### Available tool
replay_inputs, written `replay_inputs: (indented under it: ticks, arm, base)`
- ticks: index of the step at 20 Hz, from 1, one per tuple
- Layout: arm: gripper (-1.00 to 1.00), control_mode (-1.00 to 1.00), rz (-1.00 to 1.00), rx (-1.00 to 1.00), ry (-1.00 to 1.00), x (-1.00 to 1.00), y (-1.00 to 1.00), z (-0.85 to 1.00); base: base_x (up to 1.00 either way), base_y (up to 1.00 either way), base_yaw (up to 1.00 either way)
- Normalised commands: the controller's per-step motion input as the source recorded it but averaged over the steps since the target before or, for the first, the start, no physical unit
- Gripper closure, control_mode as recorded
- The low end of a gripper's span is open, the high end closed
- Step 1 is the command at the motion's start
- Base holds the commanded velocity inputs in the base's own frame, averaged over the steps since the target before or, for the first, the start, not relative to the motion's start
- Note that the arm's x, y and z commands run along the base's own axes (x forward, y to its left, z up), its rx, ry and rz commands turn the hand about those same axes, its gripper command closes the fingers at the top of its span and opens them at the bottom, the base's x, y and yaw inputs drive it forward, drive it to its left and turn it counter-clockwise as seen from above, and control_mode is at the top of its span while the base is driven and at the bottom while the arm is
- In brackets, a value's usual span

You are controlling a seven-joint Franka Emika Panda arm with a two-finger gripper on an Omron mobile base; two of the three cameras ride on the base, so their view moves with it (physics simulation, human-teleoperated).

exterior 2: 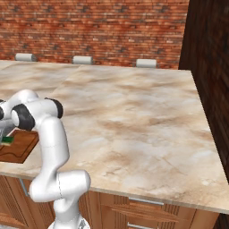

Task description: Pick up the sponge from the counter and clean the cutting board by briefly scrubbing or pressing down on the cutting board. Once finished, release the sponge.

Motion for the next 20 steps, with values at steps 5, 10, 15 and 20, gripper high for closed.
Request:
replay_inputs:
  ticks: [5, 10, 15, 20]
  arm:
    - [1.0, -1.0, 0.02, 0.16, -0.07, -0.99, -0.14, -0.24]
    - [1.0, -1.0, 0.03, 0.2, -0.04, -0.96, -0.15, -0.26]
    - [1.0, -1.0, 0.03, 0.19, 0.01, -0.92, -0.06, -0.04]
    - [1.0, -1.0, -0.08, 0.06, 0.23, -0.4, -0.16, 0.33]
  base:
    - [0.0, 0.0, 0.0]
    - [0.0, 0.0, 0.0]
    - [0.0, 0.0, 0.0]
    - [0.0, 0.0, 0.0]
